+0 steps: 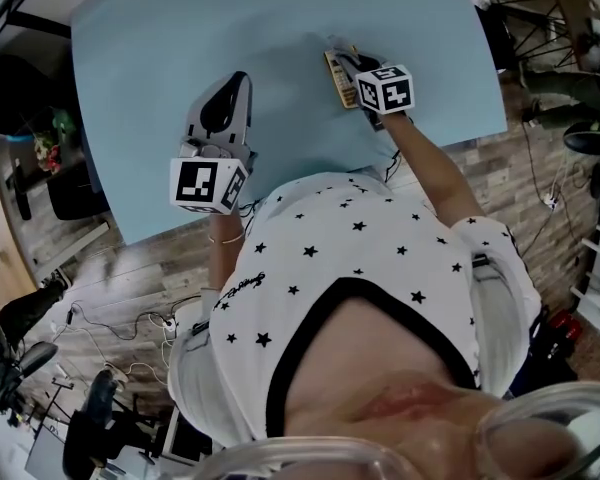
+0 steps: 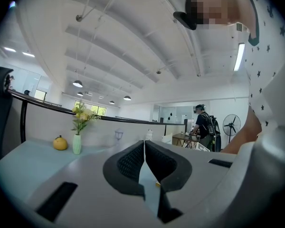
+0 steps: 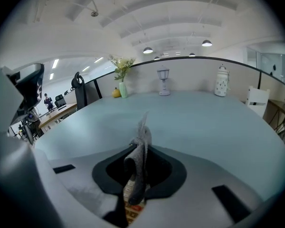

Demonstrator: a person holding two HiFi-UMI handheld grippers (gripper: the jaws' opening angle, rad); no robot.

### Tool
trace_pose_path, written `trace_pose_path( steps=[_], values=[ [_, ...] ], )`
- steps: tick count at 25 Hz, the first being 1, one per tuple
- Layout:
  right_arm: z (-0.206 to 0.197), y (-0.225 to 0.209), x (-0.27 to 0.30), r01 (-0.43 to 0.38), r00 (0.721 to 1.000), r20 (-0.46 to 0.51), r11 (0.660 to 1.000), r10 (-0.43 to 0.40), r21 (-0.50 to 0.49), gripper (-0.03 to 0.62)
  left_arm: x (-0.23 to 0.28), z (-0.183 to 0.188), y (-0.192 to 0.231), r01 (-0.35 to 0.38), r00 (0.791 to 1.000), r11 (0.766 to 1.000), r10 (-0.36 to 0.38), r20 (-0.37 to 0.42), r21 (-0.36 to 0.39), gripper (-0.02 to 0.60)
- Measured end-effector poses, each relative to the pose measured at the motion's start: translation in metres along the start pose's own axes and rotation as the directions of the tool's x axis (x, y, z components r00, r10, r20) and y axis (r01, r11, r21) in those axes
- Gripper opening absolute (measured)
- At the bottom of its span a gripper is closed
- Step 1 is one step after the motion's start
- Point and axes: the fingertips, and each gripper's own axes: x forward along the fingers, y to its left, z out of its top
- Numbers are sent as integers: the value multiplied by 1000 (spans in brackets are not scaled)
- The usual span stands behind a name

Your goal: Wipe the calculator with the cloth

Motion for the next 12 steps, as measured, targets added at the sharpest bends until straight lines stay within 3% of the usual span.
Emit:
trace_pose_path(
  steps=[12],
  values=[
    [-6, -43, -14, 91, 996, 10, 994, -92, 67, 48, 1, 2, -9, -5, 1000, 1000, 5, 4, 9, 32]
  ],
)
